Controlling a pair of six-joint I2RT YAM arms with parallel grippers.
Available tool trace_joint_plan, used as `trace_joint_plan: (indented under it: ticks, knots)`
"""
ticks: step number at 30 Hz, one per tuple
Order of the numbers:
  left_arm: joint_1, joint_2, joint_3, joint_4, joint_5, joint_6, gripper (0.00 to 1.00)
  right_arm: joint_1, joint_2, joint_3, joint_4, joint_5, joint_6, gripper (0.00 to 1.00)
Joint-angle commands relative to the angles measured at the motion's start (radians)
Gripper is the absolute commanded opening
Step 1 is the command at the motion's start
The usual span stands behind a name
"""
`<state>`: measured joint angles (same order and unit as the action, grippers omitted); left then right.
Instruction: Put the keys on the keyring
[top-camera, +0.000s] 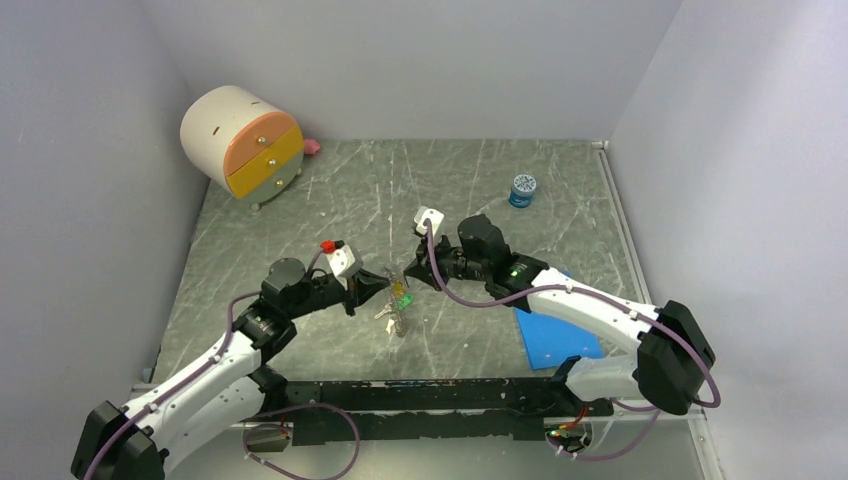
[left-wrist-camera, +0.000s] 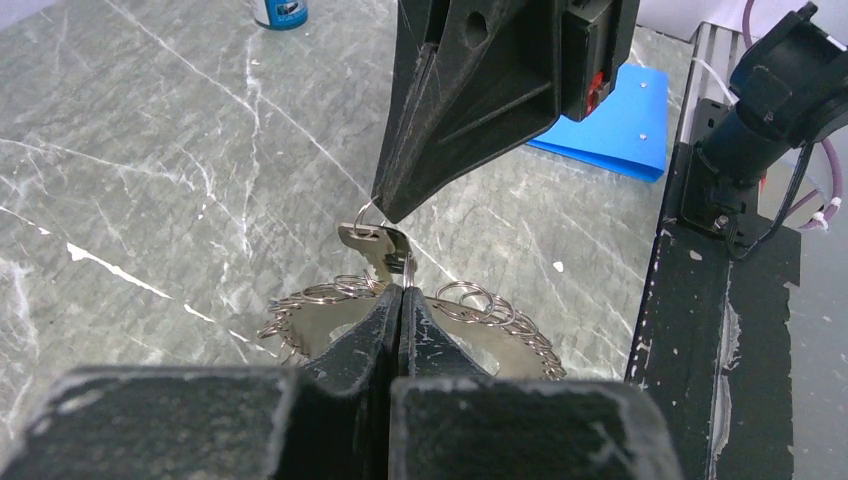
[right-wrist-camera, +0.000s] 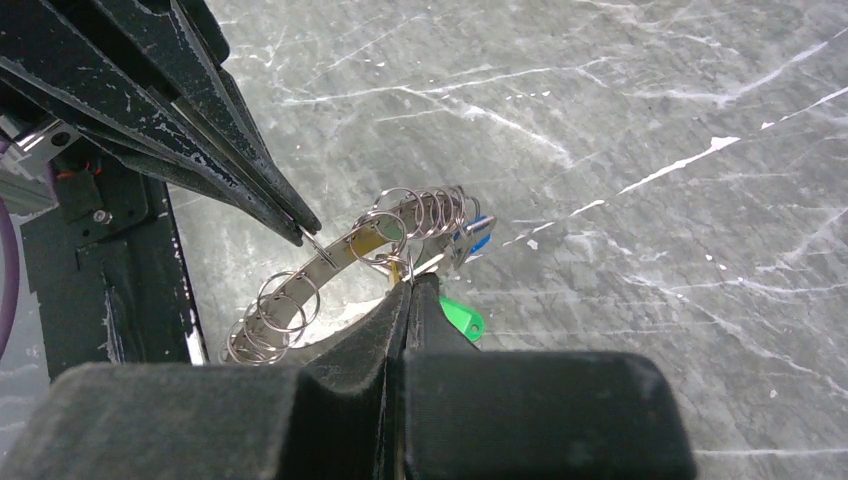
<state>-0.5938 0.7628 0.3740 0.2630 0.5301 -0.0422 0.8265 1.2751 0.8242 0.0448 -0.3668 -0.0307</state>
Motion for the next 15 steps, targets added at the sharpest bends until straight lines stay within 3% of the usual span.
trace_joint_plan:
  ticks: [1, 15]
  knots:
    - [-0.004, -0.017, -0.006, 0.105, 0.018, -0.057, 0.03, 0.0, -0.032, 0.0, 0.032, 0.008, -0.012, 0.0]
    - [-0.004, -0.055, -0.038, 0.11, -0.069, -0.066, 0.03, 0.0, -0.104, 0.002, 0.016, -0.161, -0.023, 0.0]
